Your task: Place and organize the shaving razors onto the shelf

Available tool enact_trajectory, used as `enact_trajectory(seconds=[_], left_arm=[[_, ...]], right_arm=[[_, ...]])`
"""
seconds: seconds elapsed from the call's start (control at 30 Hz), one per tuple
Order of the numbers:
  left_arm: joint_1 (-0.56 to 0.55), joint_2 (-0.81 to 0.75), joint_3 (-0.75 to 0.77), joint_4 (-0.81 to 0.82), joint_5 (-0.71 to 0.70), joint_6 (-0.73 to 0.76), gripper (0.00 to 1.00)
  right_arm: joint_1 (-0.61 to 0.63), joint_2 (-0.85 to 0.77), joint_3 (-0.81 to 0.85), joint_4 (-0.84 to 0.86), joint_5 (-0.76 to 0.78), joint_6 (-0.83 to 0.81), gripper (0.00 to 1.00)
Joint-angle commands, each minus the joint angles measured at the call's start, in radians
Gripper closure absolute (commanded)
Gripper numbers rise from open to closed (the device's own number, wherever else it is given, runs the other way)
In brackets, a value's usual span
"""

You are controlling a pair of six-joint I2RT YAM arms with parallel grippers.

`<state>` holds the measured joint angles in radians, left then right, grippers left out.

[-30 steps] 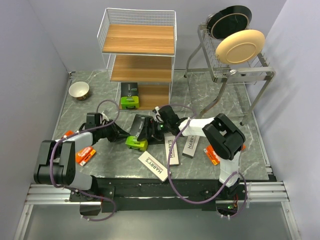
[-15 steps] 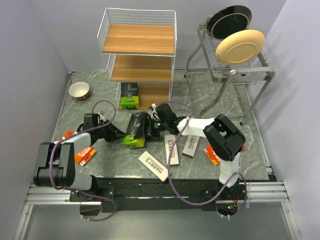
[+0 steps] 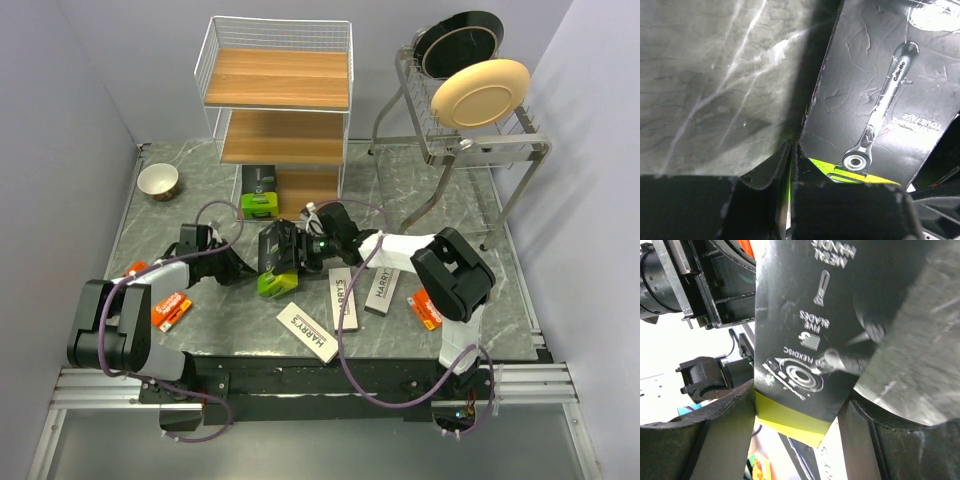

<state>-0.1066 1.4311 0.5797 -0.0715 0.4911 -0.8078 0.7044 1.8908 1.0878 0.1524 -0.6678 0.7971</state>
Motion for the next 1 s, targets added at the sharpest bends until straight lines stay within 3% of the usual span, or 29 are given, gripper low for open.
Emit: enact_trajectory(seconds=[0.0,0.03,0.17,0.27,0.4,0.5,0.77,0.97], left_arm=[[-0.016,0.008,0.028,-0.114,-0.075,0.058,0.93],[-0.016,0.011,0.038,-0.119,-0.074,0.076,0.92],[-0.016,0.02,0.117,-0.168,-0.039,0.143,0.84],[-0.016,-0.004,0.083,-0.133,0.015,0.154,0.83],[-0.016,-0.044,0.006,-0.071,0.098,0.142,0.84],[-0.021,-0.06,-0.015,-0.059,0.115,0.183,0.84],[-0.085,-0.026,-0.015,0.039,0.153,0.217,0.86],[-0.142,0.02,0.048,0.048,0.175,0.194,0.86]], right_arm=[[-0.036,-0.061,-0.023,-0.045,0.017,-0.094,0.48],[-0.039,-0.062,-0.026,-0.042,0.013,-0.102,0.55],[-0.072,-0.09,-0.063,0.01,-0.036,-0.115,0.67],[-0.123,-0.091,-0.146,0.162,-0.136,-0.047,0.78],[-0.197,-0.036,-0.273,0.645,-0.303,0.214,0.81],[-0.23,0.004,-0.293,0.887,-0.355,0.365,0.81],[-0.269,0.08,-0.197,0.995,-0.273,0.484,0.8],[-0.281,0.083,-0.161,0.822,-0.199,0.422,0.81]])
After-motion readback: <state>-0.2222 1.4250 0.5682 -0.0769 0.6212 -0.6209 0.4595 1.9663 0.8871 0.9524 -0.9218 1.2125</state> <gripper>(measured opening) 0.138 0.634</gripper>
